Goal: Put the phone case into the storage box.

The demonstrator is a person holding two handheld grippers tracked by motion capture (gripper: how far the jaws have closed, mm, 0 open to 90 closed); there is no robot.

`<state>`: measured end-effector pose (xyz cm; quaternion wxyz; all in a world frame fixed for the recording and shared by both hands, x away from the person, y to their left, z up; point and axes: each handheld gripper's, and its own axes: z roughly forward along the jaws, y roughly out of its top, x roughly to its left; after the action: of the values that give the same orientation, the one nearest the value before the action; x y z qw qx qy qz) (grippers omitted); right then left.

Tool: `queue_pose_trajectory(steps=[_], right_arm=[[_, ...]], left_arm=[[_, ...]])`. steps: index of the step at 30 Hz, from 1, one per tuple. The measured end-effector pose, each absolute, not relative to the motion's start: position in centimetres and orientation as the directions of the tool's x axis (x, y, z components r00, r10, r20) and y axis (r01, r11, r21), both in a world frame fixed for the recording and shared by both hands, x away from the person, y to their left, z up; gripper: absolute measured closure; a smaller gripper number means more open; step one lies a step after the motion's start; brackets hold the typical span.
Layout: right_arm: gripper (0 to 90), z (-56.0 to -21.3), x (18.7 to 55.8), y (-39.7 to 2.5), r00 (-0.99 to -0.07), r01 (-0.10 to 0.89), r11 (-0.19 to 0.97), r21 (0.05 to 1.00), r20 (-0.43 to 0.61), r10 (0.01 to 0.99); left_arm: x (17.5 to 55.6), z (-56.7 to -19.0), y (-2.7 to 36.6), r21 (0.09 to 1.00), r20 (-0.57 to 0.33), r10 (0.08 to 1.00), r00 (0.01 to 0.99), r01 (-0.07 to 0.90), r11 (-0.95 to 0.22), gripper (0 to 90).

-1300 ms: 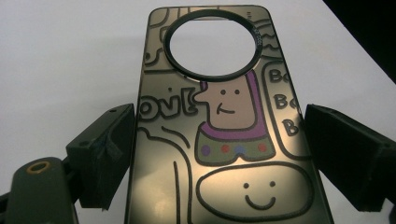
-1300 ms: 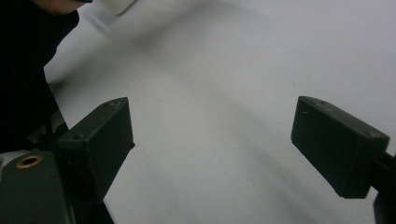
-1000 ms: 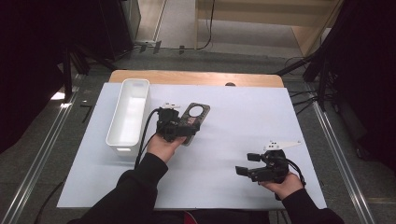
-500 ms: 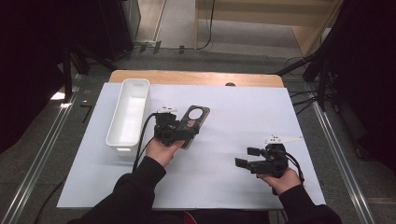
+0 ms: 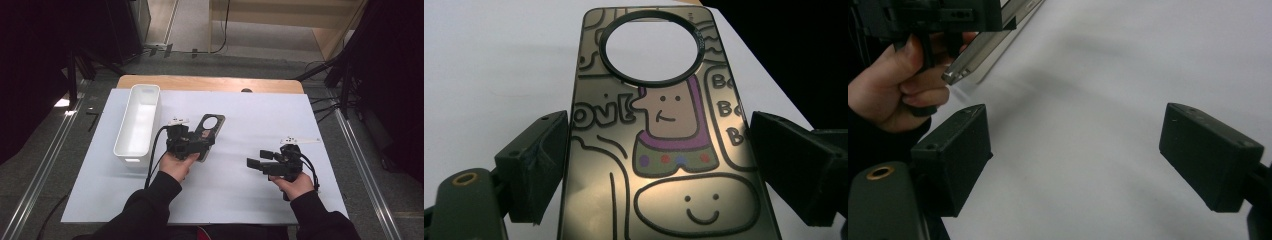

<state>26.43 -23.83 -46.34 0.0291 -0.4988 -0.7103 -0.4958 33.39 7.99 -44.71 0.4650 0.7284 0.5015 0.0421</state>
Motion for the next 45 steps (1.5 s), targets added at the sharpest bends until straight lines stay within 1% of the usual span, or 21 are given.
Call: queue_pose_trajectory(steps=[7,14,28,45], right_arm=[[13.4,-46.4,27.5,-22.8,-0.494,0.741,-0.004,0.672,0.548,0.675],[13.4,-46.2,28.3,-22.3,-0.47,0.752,-0.029,0.658,0.567,0.677],[13.5,-45.6,30.4,-22.0,-0.416,0.772,-0.103,0.627,0.621,0.664],[14.6,-44.1,33.8,-20.3,-0.372,0.807,-0.11,0.58,0.644,0.669]], left_arm=[[33.1,-45.0,7.9,0.727,-0.404,0.781,0.477,0.685,-0.043,11.5],[32.8,-45.2,7.7,0.73,-0.413,0.782,0.467,0.683,-0.023,11.5],[32.6,-46.1,6.7,0.748,-0.402,0.795,0.453,0.664,-0.001,11.5],[32.9,-46.3,6.2,0.749,-0.412,0.798,0.44,0.662,0.022,11.4]])
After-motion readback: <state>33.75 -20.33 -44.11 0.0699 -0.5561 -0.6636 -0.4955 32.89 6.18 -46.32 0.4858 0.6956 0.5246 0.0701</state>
